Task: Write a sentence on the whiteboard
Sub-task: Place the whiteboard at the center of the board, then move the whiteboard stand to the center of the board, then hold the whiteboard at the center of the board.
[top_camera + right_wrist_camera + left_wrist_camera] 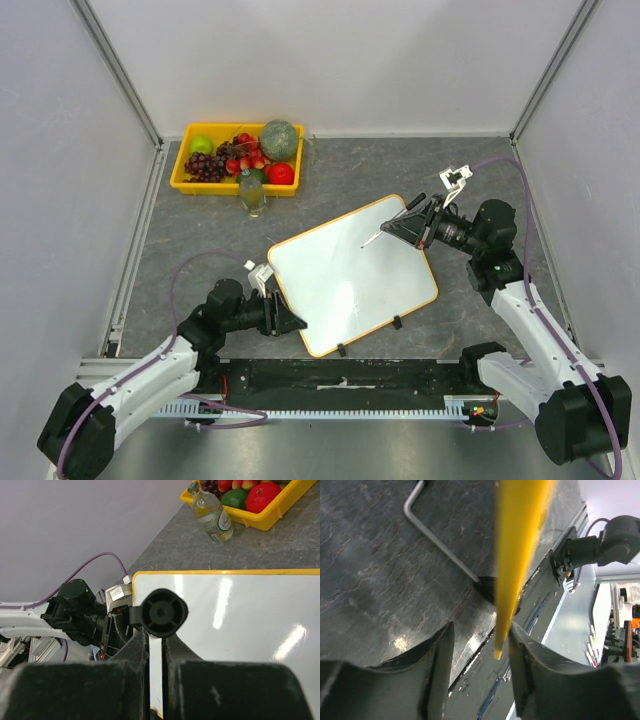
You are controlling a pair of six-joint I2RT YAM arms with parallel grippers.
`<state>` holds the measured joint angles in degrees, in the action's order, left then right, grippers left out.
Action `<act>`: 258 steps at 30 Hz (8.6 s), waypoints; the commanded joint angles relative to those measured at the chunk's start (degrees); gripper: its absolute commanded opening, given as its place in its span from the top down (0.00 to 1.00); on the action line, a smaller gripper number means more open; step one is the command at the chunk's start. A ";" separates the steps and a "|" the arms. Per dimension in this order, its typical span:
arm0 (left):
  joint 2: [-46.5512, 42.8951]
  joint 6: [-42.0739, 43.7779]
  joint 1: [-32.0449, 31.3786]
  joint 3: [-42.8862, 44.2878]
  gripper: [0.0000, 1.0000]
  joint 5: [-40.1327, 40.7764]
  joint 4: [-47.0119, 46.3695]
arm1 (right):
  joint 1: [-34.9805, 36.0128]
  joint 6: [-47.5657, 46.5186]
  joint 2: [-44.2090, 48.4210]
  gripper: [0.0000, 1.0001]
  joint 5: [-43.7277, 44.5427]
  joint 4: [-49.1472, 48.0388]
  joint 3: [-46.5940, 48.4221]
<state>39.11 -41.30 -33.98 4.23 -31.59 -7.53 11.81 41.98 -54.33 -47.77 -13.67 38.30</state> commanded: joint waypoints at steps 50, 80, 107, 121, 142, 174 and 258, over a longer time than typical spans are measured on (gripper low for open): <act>34.88 3.33 -46.26 32.25 0.98 39.85 10.71 | -0.30 -3.39 -2.36 1.00 4.52 4.88 4.59; 46.22 0.69 -48.29 30.04 0.98 52.16 7.88 | -0.83 -3.92 -3.77 1.00 4.97 5.50 5.11; 48.95 -22.23 -57.16 50.69 0.31 62.08 37.05 | -0.74 -4.01 -3.16 1.00 4.17 5.59 4.85; 51.59 -43.69 -59.54 52.99 0.35 69.12 54.11 | -0.74 -3.92 -2.63 1.00 4.00 5.50 3.97; 56.77 -35.08 -55.50 48.06 0.52 69.21 38.65 | -0.83 -3.57 -2.72 1.00 3.91 5.23 3.62; 56.78 -13.91 -46.88 44.81 0.49 64.12 23.09 | -0.83 -3.66 -3.77 1.00 3.91 4.79 3.79; 32.70 9.22 11.39 14.50 0.98 -18.68 -21.65 | -0.74 -4.18 -7.81 1.00 3.21 1.72 3.00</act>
<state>72.82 -33.71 -21.37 22.92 -48.82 -28.16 11.25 38.11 -62.74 -43.70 -10.24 40.16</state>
